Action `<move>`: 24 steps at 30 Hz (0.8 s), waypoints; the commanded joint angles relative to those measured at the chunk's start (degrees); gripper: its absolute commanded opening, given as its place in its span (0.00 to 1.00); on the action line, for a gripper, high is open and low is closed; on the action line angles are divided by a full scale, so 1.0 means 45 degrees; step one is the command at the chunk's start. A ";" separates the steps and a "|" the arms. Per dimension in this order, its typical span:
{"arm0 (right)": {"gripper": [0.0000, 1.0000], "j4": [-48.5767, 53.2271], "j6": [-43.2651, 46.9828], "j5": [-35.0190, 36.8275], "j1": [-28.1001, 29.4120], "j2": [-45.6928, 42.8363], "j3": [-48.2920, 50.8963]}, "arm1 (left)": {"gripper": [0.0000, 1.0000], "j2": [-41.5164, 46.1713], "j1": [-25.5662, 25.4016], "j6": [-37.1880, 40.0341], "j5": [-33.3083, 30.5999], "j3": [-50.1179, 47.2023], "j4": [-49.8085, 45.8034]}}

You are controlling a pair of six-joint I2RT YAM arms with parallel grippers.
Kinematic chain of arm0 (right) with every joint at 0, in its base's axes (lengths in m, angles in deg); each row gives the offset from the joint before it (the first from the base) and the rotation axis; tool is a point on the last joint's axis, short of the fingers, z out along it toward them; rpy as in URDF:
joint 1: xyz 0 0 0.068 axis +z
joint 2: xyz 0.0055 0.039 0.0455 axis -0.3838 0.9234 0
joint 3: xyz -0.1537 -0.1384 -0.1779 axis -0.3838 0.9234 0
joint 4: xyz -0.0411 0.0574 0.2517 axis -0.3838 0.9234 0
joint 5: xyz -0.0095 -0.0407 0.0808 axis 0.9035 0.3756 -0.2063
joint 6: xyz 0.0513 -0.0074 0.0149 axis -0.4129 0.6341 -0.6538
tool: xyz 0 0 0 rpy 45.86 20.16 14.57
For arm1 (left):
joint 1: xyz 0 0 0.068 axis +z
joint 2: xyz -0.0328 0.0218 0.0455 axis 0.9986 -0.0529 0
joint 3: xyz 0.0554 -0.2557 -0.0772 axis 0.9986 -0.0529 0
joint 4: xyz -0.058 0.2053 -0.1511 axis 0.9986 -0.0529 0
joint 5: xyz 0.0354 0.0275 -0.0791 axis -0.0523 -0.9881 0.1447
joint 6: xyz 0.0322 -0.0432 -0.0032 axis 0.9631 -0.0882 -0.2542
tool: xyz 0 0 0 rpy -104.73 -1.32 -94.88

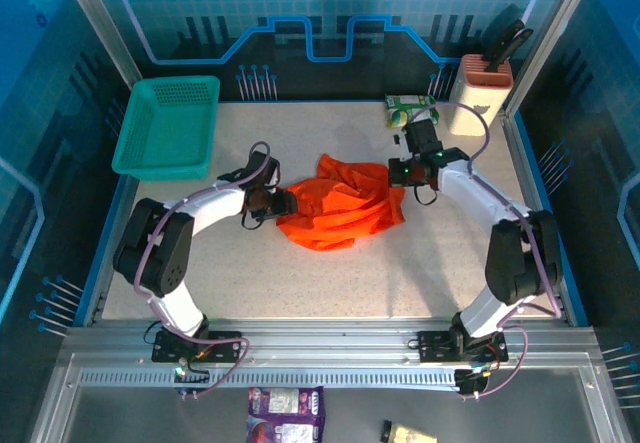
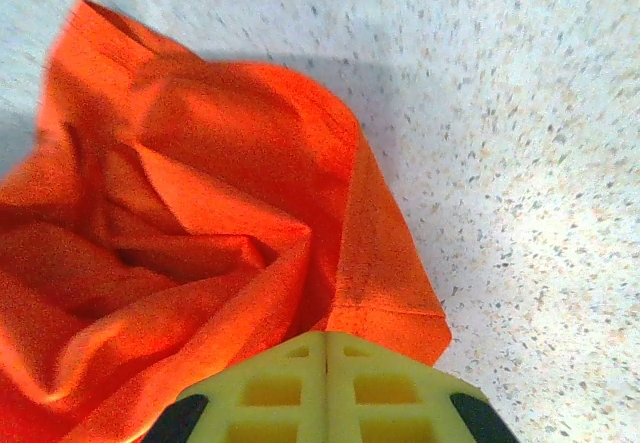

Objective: Fold the inside-out t-shirt

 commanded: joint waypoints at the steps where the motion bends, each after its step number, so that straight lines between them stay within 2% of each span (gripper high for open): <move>1: 0.00 0.0418 0.0006 -0.0707 -0.0164 -0.1182 -0.0213 | 0.59 -0.0800 0.0024 0.0326 -0.0789 0.0959 -0.0148; 8: 0.00 0.0447 0.0010 -0.0603 -0.0181 -0.1448 0.0316 | 0.58 -0.2166 0.0024 0.0724 -0.1965 0.2339 -0.0933; 9: 0.09 0.0471 0.0077 -0.0625 -0.0230 -0.1280 0.0254 | 0.58 -0.2226 0.0023 0.0785 -0.2105 0.2440 -0.1021; 10: 0.28 0.0566 0.0194 -0.0648 -0.0245 -0.0913 0.0081 | 0.58 -0.2192 0.0024 0.0820 -0.2207 0.2444 -0.1046; 11: 0.40 0.0646 0.0295 -0.0620 -0.0258 -0.0591 -0.0094 | 0.58 -0.2099 0.0024 0.0852 -0.2229 0.2408 -0.0982; 12: 0.48 0.0703 0.0396 -0.0530 -0.0262 -0.0197 -0.0288 | 0.58 -0.1927 0.0024 0.0854 -0.2173 0.2305 -0.0852; 13: 0.52 0.0710 0.0488 -0.0434 -0.0279 0.0213 -0.0472 | 0.58 -0.1671 0.0024 0.0804 -0.2034 0.2140 -0.0638; 19: 0.58 0.0544 0.0618 -0.0935 -0.0521 0.2660 -0.1705 | 0.58 -0.0725 0.0062 0.0659 -0.2032 0.1926 -0.0540; 22: 0.58 0.0618 0.0769 -0.0789 -0.0569 0.3775 -0.2446 | 0.60 -0.0361 0.0186 0.0649 -0.2301 0.1788 -0.0522; 24: 0.55 0.0638 0.0813 -0.0491 -0.0594 0.4332 -0.2753 | 0.61 -0.0385 0.0396 0.0627 -0.2177 0.1847 -0.0644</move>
